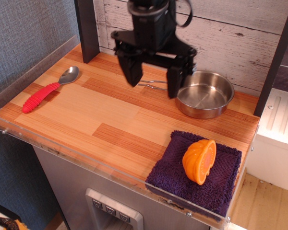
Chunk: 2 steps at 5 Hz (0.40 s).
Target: Place the orange piece on the purple cloth.
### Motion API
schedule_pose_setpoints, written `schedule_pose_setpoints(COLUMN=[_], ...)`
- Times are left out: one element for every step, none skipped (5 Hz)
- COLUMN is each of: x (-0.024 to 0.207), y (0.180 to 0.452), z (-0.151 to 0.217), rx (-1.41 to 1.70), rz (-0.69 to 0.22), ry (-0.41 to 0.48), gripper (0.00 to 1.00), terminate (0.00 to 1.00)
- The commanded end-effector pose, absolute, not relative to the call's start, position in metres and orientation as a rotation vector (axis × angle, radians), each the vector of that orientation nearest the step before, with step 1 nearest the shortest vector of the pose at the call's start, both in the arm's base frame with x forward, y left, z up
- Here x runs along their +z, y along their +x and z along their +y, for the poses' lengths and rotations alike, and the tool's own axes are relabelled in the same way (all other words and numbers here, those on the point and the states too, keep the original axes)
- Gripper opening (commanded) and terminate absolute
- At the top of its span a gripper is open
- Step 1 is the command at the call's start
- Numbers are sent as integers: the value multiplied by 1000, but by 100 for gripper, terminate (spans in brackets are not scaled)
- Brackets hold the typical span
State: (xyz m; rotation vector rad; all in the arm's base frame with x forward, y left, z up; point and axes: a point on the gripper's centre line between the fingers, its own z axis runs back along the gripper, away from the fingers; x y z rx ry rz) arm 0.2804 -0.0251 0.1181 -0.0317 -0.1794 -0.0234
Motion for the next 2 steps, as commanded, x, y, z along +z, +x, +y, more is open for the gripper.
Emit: schedule_pose_setpoints(x=[129, 129], y=[266, 266], z=[-6, -6], rx=[-88, -88], rz=[-148, -148], ry=[-16, -16], gripper=[100, 100], terminate=[0, 100])
